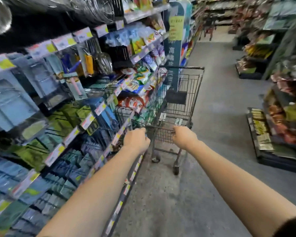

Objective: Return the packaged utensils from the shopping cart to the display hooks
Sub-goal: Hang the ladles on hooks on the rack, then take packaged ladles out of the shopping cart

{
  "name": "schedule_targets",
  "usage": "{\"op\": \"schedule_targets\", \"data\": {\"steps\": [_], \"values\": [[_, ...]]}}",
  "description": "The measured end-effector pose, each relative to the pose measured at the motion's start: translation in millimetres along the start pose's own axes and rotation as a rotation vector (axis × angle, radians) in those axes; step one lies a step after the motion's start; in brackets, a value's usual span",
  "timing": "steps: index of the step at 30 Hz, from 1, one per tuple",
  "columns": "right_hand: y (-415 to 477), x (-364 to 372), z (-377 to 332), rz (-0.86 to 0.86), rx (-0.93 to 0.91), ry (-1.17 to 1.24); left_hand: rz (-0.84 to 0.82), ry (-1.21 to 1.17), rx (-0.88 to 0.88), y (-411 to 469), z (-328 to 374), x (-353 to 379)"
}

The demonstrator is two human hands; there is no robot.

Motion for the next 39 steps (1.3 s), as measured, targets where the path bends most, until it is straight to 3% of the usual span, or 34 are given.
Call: {"op": "schedule_targets", "data": {"steps": [7,17,26,39], "values": [[87.3,2.9,38.7,-0.006,0.082,0.023,-0.032,-0.018,0.055,102.5,14.9,27.8],[239.6,5.2,38.3,-0.038,0.233,0.084,-0.101,-0.047,0.145,293.5,-16.5,48.2],[337.5,12.4,55.2,-0.046,0.338,0.186,-0.171,-0.044,0.203,398.8,-15.6,69.7],[489.4,41.5,144.9,-0.212,0.334,0.199,-0.323,-0.021,0.092,544.1,29.8,135.2]]}}
Point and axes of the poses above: each hand's wrist, its own y-axis towards the middle knuckle, its own x-axis out of the palm, z = x × y, the point moved 1 cm from there along y, towards the middle knuckle, and after that the axes turned 2 degrees about z, right-handed, at the moved point
